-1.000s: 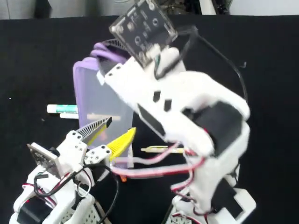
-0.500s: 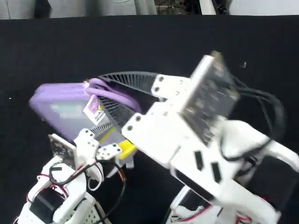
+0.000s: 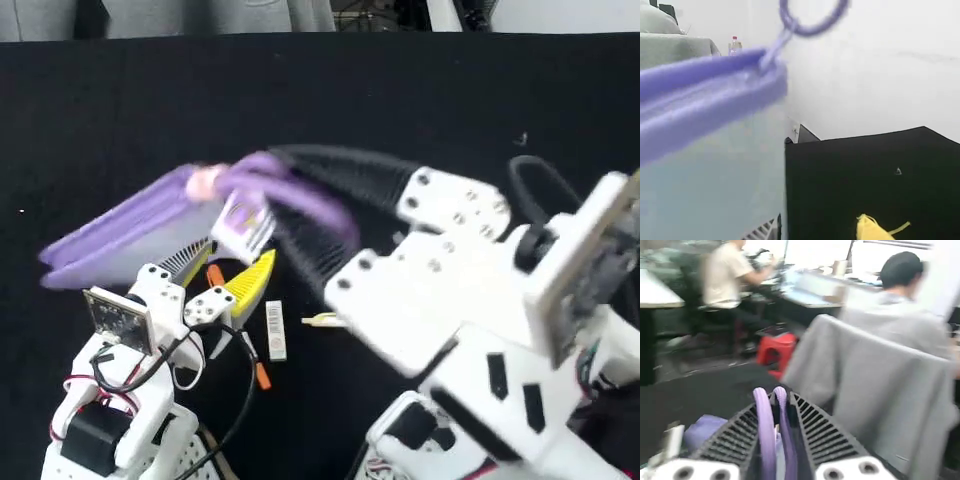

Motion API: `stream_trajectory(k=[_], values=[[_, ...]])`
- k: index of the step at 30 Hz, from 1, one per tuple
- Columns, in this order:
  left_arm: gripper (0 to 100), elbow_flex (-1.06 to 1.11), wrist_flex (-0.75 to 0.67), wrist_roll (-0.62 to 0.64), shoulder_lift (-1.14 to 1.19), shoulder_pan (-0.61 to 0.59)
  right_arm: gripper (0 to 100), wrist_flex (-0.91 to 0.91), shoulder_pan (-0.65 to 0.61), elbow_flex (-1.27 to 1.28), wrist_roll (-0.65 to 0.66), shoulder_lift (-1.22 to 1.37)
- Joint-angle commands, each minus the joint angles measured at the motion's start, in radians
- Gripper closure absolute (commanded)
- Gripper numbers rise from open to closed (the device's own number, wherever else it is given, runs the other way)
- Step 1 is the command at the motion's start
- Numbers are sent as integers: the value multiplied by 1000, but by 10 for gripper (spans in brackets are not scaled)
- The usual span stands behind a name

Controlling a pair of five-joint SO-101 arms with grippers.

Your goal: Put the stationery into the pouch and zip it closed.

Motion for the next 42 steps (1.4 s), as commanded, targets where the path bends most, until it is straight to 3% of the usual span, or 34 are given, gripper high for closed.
stream_trajectory(k=[1,11,25,32,38,42], values=[[751,-4,-14,-9,5,-12,987,-49,181,1,-9,-13],[751,-48,-15,-11,5,-10,972,-66,213,93,-2,-8],[752,-114,-12,2,5,-10,973,-503,213,565,81,-10],[747,-280,80,238,5,58,974,-574,209,631,75,-13],[747,-147,109,241,6,94,974,-572,207,633,75,-16],[746,-82,40,242,6,54,974,-572,207,633,75,-16]])
